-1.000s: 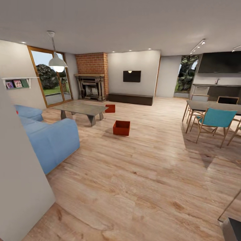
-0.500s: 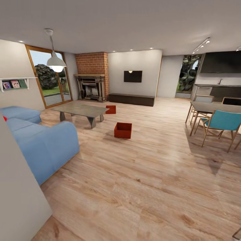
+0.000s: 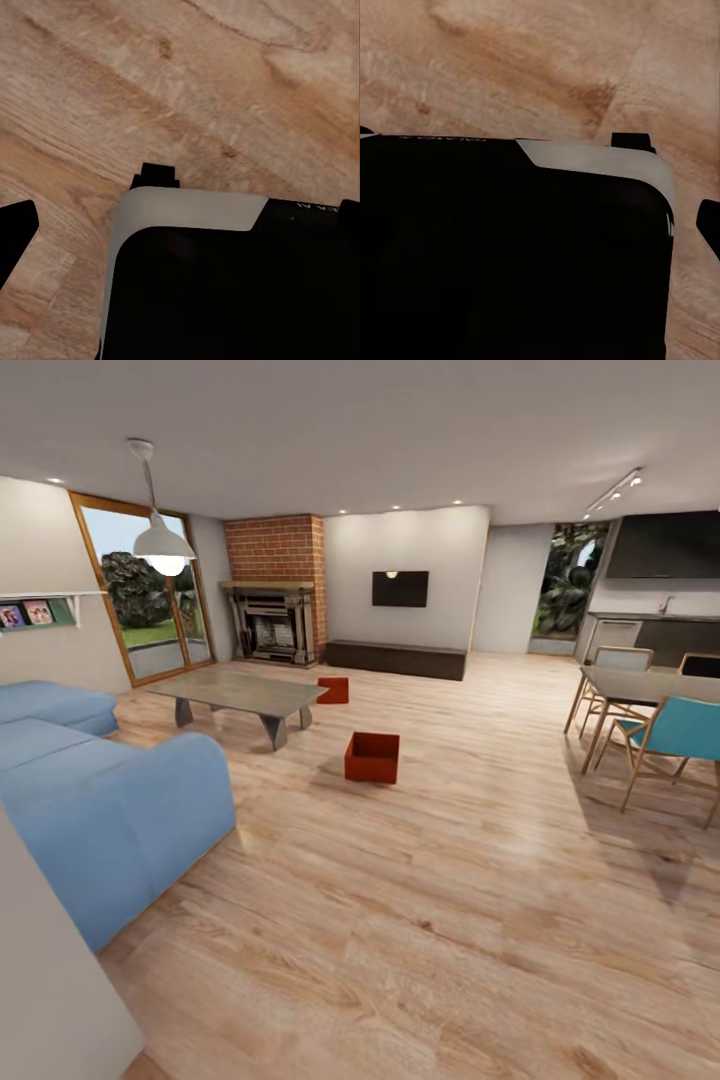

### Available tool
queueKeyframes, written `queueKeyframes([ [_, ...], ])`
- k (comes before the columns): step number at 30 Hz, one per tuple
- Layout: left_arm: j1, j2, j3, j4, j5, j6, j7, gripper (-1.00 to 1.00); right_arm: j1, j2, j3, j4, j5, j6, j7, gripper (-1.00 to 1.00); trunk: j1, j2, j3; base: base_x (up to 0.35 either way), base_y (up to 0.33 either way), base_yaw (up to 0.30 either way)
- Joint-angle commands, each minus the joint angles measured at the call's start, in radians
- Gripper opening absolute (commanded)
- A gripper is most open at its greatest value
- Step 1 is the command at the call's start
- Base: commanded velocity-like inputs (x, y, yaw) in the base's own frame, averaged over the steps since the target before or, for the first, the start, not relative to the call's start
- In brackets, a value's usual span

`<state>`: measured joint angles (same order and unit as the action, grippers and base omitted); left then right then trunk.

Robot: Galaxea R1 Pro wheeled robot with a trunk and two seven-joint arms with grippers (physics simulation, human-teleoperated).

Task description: Move the two storage containers from the living room to the garage. In the garage, place one container on the floor and stack the other container on top of it (either order is fine).

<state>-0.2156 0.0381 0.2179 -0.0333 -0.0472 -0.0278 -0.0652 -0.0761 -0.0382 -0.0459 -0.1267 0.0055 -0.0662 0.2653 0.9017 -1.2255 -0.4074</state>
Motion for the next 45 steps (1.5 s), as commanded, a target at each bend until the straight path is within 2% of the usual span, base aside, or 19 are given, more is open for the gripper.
queueKeyframes([
  [1,-0.001,0.0,0.008,0.001,-0.005,-0.003,-0.004,1.0,-0.001,0.0,-0.005,0.001,0.001,-0.003,0.005,1.0,0.001,0.0,-0.001,0.346,0.099,0.0],
  [45,-0.001,0.0,0.008,0.001,-0.005,-0.003,-0.004,1.0,-0.001,0.0,-0.005,0.001,0.001,-0.003,0.005,1.0,0.001,0.0,-0.001,0.346,0.1,0.0],
])
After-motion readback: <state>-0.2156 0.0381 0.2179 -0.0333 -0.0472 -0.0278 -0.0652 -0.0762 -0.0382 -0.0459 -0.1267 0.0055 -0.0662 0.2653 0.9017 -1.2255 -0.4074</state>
